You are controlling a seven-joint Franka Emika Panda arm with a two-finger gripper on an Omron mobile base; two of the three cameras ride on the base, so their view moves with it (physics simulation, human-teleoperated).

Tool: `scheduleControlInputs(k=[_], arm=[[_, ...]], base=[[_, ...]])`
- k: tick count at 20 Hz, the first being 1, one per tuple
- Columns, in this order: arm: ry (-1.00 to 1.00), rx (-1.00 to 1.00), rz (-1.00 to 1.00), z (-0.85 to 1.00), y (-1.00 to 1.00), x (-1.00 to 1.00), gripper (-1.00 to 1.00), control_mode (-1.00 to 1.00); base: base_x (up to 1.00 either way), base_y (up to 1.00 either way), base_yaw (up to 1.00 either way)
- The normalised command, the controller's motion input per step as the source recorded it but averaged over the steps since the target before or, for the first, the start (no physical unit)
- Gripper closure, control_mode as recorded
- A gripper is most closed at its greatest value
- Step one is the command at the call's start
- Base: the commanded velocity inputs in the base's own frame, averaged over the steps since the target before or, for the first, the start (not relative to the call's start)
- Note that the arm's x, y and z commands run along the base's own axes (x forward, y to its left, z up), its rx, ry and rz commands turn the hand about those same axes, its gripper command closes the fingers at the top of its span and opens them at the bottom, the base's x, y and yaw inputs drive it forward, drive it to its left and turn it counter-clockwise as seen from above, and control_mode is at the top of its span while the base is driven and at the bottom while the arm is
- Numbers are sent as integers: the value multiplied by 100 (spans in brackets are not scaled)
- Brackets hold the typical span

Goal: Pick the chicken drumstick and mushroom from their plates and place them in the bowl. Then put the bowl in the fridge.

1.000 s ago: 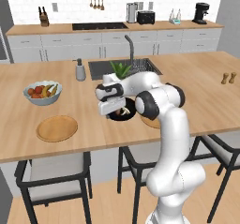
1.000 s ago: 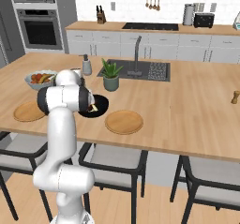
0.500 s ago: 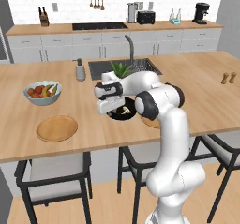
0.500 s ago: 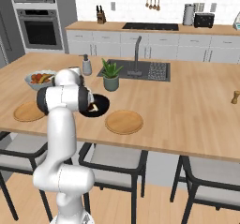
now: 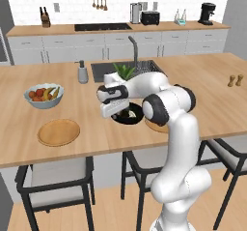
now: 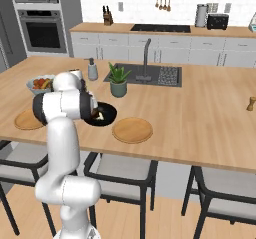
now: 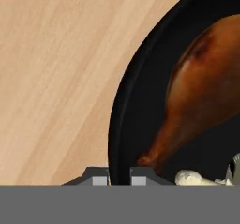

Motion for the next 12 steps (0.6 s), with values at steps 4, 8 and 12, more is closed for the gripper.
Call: scheduleControlInputs(k=[4,8,12], arm=[[0,-1,13,61,-32,-38,100,-100],[0,0,23,62,-37,-33,100,-100],[0,0,33,58,-44,-32,100,-100]], base=[[0,0,0],[0,0,0],[0,0,0]])
